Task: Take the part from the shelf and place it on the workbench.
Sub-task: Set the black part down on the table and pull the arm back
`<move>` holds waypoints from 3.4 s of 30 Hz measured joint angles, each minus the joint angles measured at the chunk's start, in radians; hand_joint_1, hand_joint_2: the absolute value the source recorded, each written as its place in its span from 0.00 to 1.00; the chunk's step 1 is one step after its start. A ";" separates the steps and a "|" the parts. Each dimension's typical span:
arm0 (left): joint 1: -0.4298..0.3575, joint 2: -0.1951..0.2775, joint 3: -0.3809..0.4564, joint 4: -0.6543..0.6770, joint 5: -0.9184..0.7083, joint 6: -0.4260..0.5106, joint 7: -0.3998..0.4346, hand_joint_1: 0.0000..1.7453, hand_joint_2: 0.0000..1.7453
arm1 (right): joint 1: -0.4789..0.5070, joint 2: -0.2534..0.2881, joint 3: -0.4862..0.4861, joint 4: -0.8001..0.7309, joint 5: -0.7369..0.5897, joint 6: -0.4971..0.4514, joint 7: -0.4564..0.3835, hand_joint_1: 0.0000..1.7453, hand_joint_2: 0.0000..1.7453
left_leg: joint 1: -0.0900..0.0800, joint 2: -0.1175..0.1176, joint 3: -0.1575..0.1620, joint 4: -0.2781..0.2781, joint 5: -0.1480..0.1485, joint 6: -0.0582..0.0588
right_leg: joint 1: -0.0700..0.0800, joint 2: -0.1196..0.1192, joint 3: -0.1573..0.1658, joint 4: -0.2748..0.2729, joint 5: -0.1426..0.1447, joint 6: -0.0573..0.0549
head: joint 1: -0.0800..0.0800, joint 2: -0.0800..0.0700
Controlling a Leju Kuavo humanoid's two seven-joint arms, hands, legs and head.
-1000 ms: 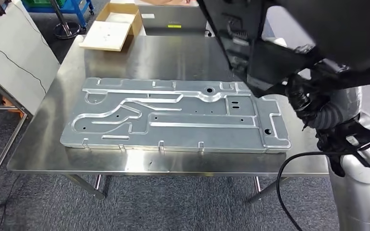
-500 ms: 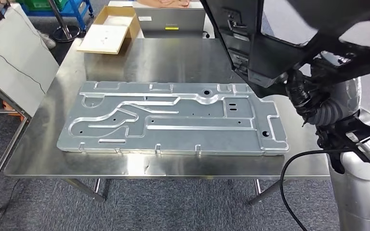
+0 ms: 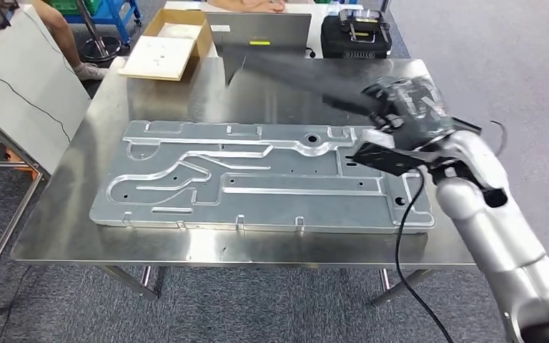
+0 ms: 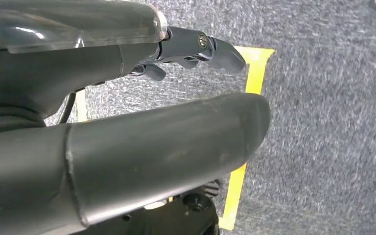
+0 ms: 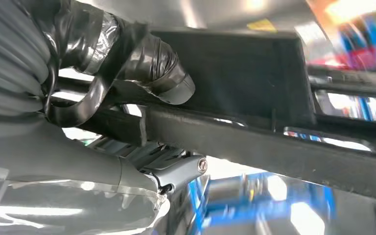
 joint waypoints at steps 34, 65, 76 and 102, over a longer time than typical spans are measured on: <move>-0.026 -0.005 -0.054 0.000 -0.030 -0.010 -0.051 0.00 0.00 | -0.108 0.316 0.400 0.734 0.250 -0.228 0.067 0.00 0.00 | 0.003 0.010 -0.027 0.016 0.009 -0.028 | -0.001 -0.002 0.001 -0.004 -0.004 -0.028 | 0.000 0.000; -0.029 -0.002 -0.079 0.000 -0.039 -0.017 -0.055 0.00 0.00 | 0.184 0.247 -0.103 0.037 -0.489 -0.253 -0.331 0.00 0.00 | 0.002 0.006 -0.016 0.025 -0.010 -0.023 | 0.000 -0.003 0.014 -0.011 -0.008 -0.031 | 0.000 0.000; 0.020 0.001 -0.046 0.000 0.048 -0.050 -0.115 0.00 0.00 | 0.572 0.291 -0.494 -0.548 -0.616 -0.289 -0.481 0.00 0.00 | 0.002 0.000 0.019 0.018 -0.013 -0.022 | 0.005 -0.012 0.035 -0.010 -0.021 -0.025 | 0.000 0.000; 0.041 -0.007 0.056 0.000 0.122 -0.006 -0.102 0.00 0.00 | 1.125 0.591 -1.228 -0.445 -0.232 -0.247 -0.518 0.00 0.00 | 0.001 0.010 -0.068 0.280 -0.138 -0.036 | 0.005 -0.015 0.048 -0.030 -0.024 -0.047 | 0.000 0.000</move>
